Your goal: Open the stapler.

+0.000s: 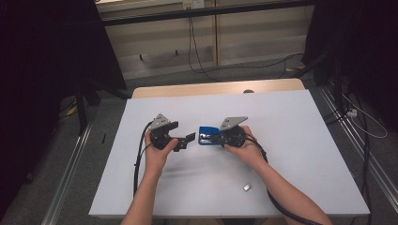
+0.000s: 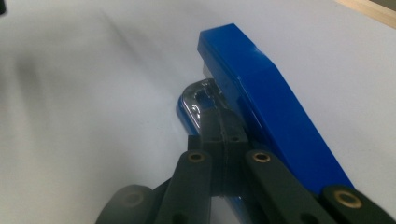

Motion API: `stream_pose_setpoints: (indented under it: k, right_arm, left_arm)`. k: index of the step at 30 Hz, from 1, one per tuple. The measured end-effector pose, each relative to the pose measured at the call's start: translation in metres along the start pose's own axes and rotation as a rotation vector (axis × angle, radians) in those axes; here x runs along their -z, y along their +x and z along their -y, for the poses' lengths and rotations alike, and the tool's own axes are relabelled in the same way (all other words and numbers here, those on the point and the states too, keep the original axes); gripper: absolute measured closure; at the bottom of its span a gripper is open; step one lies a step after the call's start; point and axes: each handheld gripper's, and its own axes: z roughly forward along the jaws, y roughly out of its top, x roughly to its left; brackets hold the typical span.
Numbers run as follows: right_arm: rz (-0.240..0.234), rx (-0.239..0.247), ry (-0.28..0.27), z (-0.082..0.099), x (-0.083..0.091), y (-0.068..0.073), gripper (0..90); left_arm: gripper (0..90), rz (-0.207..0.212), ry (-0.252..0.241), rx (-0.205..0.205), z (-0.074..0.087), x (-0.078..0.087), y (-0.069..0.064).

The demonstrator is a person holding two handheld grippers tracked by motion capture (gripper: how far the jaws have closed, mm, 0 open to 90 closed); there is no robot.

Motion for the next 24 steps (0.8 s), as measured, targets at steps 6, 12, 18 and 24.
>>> stream_pose_setpoints:
  k: [6, 12, 18, 24]
  right_arm:
    - [0.022, 0.033, 0.044, 0.000, -0.006, 0.001, 90.0]
    - [0.024, 0.042, 0.045, 0.001, -0.006, 0.000, 90.0]
    - [0.005, 0.001, 0.016, 0.005, -0.007, -0.003, 90.0]
    - [-0.004, -0.022, 0.009, 0.006, -0.007, -0.004, 90.0]
  left_arm:
    - [7.1, 0.009, -0.005, 0.005, 0.000, -0.001, -0.001]
    - [7.1, 0.017, -0.002, 0.016, 0.001, -0.003, 0.001]
    - [4.3, 0.031, -0.008, 0.026, 0.001, -0.012, 0.003]
    - [7.4, 0.034, 0.007, -0.011, -0.004, -0.029, 0.005]
